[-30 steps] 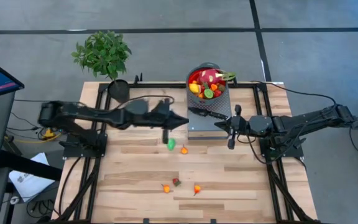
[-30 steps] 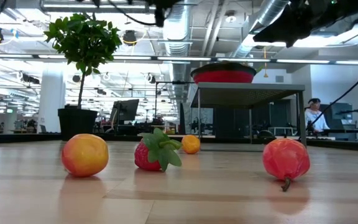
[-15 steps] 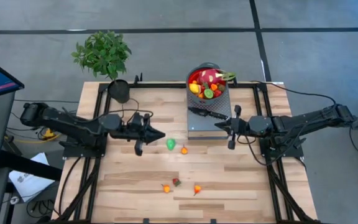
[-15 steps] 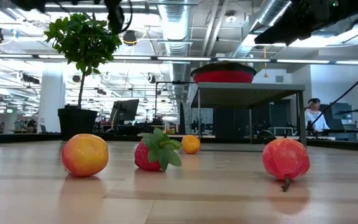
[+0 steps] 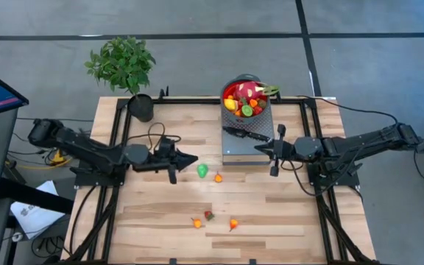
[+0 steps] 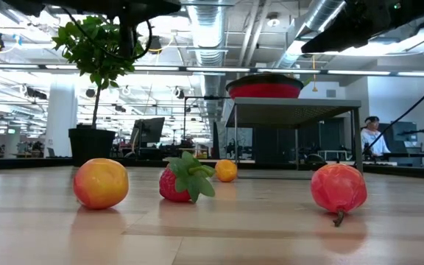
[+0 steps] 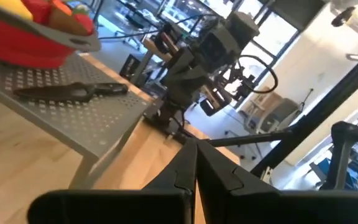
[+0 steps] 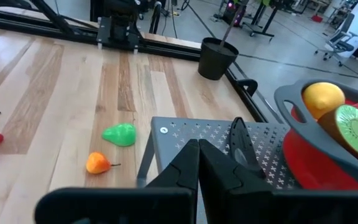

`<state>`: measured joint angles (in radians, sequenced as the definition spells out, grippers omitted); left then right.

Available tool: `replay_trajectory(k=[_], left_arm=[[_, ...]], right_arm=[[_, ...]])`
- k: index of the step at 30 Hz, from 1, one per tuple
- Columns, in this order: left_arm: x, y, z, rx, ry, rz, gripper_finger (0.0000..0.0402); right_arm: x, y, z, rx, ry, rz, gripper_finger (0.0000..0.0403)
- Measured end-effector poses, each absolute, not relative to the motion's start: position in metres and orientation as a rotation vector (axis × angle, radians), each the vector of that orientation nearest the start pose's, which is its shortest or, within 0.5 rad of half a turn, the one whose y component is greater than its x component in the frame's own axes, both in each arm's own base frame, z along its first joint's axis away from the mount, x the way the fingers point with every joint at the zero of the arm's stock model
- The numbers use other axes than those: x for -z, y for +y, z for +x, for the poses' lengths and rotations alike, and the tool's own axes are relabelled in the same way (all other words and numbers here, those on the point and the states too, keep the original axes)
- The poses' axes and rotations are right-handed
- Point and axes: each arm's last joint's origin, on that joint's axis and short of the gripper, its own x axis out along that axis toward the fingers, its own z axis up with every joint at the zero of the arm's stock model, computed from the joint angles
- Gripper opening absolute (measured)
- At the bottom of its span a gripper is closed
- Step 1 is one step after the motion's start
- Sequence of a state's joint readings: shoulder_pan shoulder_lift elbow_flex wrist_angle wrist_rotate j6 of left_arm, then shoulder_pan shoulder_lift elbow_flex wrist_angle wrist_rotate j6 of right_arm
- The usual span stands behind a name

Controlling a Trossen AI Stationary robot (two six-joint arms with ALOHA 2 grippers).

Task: Pick & Place Fruit
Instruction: Put the green pear into the red colander on the shelf

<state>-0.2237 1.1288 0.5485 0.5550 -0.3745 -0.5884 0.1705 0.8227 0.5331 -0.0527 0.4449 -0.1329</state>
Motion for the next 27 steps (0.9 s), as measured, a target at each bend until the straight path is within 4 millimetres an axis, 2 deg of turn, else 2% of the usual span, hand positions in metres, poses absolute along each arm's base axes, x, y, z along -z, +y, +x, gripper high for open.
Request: replay_trajectory(k=[11, 21, 27], left_arm=[[-0.246, -0.073, 0.274, -0.285, -0.007, -0.732, 0.0002], [-0.27, -0.107, 0.315, -0.233, -0.041, -0.765, 0.0002], [-0.267, -0.123, 0.325, -0.209, -0.018, -0.759, 0.0002]], right_arm=[[-0.255, 0.021, 0.181, 0.239, 0.32, -0.238, 0.0], [-0.255, 0.021, 0.181, 0.23, 0.328, -0.29, 0.0], [-0.25, 0.02, 0.179, 0.225, 0.385, -0.297, 0.0]])
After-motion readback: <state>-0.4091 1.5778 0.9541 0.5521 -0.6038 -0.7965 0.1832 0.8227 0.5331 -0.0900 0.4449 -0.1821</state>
